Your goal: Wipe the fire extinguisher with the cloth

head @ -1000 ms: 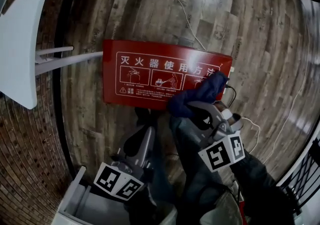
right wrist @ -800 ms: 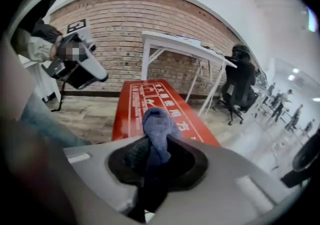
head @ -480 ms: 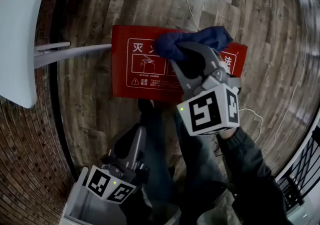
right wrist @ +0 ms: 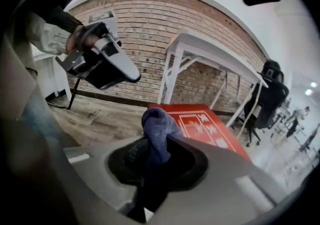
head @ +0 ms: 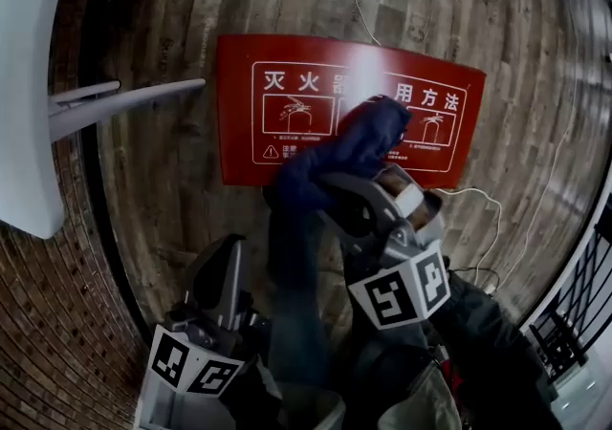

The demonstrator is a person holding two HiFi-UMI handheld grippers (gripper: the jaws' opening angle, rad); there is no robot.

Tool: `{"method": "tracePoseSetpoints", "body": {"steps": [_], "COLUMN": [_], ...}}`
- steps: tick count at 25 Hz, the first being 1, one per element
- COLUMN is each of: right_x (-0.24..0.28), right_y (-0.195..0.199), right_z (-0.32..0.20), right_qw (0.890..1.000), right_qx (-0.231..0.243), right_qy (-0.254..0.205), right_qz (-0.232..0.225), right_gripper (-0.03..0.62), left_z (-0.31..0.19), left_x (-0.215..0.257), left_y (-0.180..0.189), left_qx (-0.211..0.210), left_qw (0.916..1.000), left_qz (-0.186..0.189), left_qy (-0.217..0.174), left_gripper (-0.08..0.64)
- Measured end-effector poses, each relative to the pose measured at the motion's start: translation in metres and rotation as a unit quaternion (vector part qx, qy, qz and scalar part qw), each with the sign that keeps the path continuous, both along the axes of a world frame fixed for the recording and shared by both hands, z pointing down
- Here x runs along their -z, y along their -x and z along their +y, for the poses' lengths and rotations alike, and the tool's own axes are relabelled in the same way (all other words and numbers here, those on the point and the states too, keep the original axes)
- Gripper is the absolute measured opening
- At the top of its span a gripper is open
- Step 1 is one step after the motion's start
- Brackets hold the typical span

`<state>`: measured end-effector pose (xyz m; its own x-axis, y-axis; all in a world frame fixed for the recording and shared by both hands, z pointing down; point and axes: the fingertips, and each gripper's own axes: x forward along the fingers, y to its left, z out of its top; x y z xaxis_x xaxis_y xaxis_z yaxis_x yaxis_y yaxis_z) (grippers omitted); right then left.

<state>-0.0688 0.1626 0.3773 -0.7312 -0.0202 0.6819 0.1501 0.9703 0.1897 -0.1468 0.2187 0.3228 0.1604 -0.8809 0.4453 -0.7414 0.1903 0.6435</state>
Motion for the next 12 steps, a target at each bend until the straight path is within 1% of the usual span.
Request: {"method": "tracePoseSetpoints", "body": {"steps": [2, 4, 5, 7, 8, 9, 10, 12], "right_x": [0.002, 0.005, 0.006, 0.003, 0.001, -0.001, -0.003, -0.006], "right_y": [-0.042, -0.087, -0.108, -0.139, -0.145, -0.143, -0.133, -0.095], "right_z": [-0.02, -0.052, -0.067, -0.085, -0.086, -0.082, -0.072, -0.042], "right_qw": [0.999, 0.994, 0.989, 0.976, 0.97, 0.967, 0.967, 0.974], "right_qx": [-0.042, -0.098, -0.134, -0.209, -0.233, -0.243, -0.242, -0.217], "right_qy": [-0.012, -0.038, -0.044, -0.028, -0.019, -0.015, -0.011, 0.008], "right_qz": [0.007, 0.023, 0.034, 0.057, 0.069, 0.077, 0.08, 0.057], "right_gripper": [0.066, 0.066, 0.066, 0.066, 0.066, 0.066, 0.066, 0.066], "left_z": [0.0, 0.001, 0.001, 0.002, 0.002, 0.002, 0.002, 0.0], "left_x": [-0.002, -0.003, -0.004, -0.006, -0.007, -0.009, -0.01, -0.01], "left_y": [-0.001, -0.003, -0.004, -0.006, -0.007, -0.009, -0.01, -0.011], "left_qx": [-0.013, -0.027, -0.033, -0.042, -0.048, -0.054, -0.06, -0.07], "left_qw": [0.9999, 0.9994, 0.9991, 0.9986, 0.9983, 0.998, 0.9976, 0.997], "left_qz": [0.01, 0.022, 0.026, 0.03, 0.032, 0.034, 0.034, 0.033], "left_qy": [-0.002, -0.005, -0.006, -0.007, -0.007, -0.007, -0.006, -0.007], "left_gripper": [0.005, 0.005, 0.005, 0.005, 0.005, 0.005, 0.005, 0.005]}}
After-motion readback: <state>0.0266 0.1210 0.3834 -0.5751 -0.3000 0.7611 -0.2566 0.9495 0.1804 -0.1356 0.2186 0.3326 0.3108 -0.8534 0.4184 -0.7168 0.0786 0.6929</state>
